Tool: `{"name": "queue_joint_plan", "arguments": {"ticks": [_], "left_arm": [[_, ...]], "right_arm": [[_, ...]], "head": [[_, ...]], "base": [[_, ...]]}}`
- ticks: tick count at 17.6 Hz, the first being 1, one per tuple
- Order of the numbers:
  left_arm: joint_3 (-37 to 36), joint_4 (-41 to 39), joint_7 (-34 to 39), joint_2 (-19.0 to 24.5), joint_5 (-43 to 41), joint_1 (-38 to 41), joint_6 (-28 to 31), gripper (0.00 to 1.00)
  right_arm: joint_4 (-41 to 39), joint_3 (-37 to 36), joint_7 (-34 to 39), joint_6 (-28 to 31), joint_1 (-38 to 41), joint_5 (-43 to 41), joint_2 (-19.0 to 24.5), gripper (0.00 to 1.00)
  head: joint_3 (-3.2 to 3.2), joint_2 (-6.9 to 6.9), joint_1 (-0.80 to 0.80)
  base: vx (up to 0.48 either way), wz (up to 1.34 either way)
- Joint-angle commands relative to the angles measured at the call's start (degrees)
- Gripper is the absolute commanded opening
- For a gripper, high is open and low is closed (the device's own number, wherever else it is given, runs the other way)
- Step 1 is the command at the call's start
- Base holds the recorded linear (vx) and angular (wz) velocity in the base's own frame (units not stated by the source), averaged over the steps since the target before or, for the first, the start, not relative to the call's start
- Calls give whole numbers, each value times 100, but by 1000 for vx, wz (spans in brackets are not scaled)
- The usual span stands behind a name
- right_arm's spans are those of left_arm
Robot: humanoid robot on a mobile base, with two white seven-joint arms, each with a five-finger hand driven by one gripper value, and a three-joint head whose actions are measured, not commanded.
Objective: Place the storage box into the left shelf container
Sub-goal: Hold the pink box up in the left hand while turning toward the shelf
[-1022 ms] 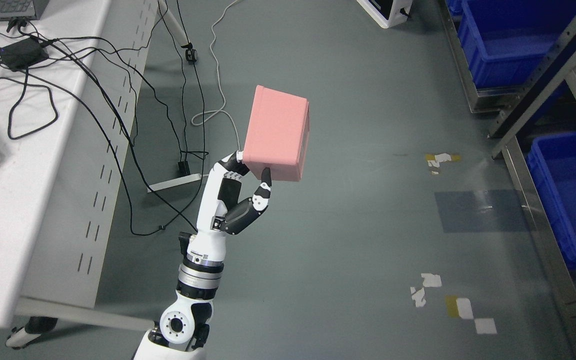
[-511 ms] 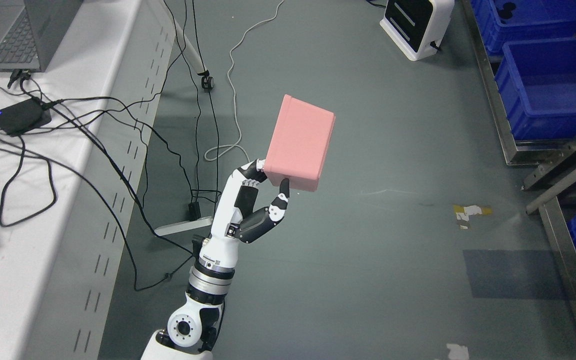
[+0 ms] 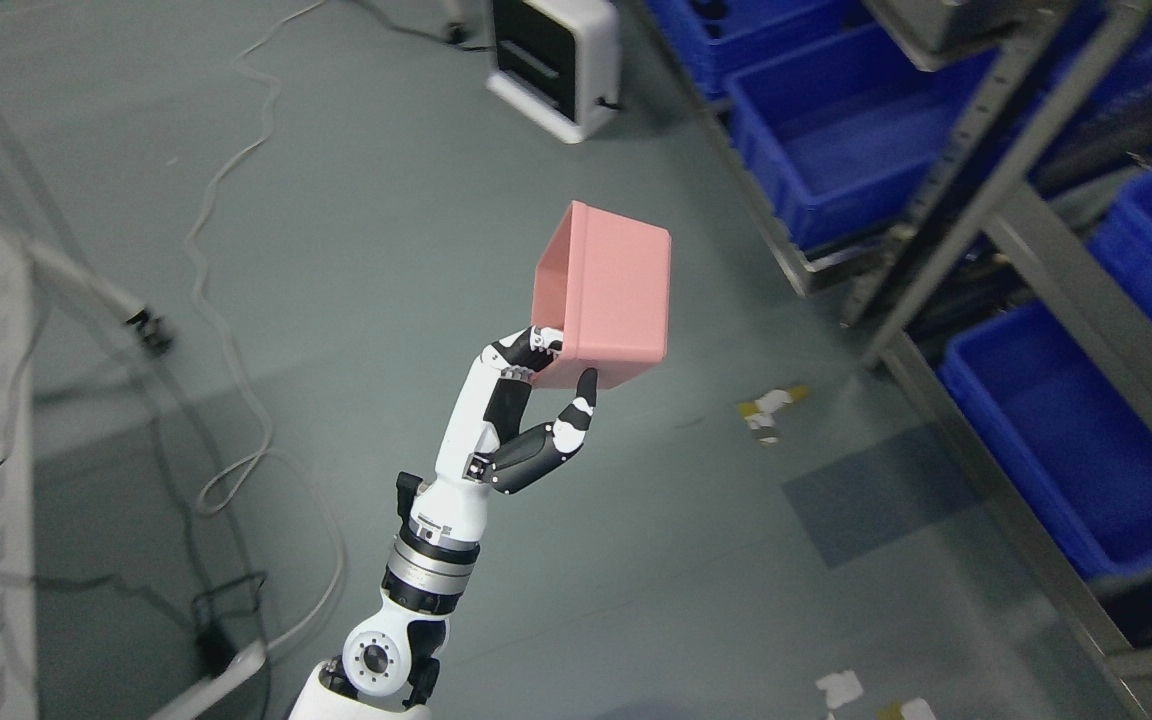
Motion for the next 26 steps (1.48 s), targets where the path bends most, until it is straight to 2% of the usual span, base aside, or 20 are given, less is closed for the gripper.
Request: {"name": "queue_joint_plan", "arguments": {"ticks": [1,7,12,15,19,22,26], "left_arm": [[-227,15,2,100,1,63,-14,6],[-262,15,2,100,1,133,-31,7],[-421,59,-33,100,-17,247,30,7],[-263,234,-253,100,-17,274,48,7],[202,287,-227,100,-52,265,39,7],[1000,384,-227,100,-43,248,39,6],[1854,1042,-236,100,-52,-120,74,6]], "right_arm": [[-100,-17,-5,-1,-35,-9,-100,100],[-100,-17,-5,-1,-35,-9,-100,100],[-100,-17,-5,-1,-35,-9,-100,100],[-100,-17,-5,-1,-35,-9,-100,100],[-100,-17,-5,-1,-35,-9,-100,100],[-100,-17,-5,-1,-35,-9,-100,100],[-100,-17,-5,-1,-35,-9,-100,100]], "head": [[0,0,0],[0,0,0],[0,0,0],[0,0,0],[0,0,0],[0,0,0],[0,0,0]], "base": [[281,-1431],[282,-1391],[232,-926],[223,-653],[187,-530],[144,-448],[103,-301]]}}
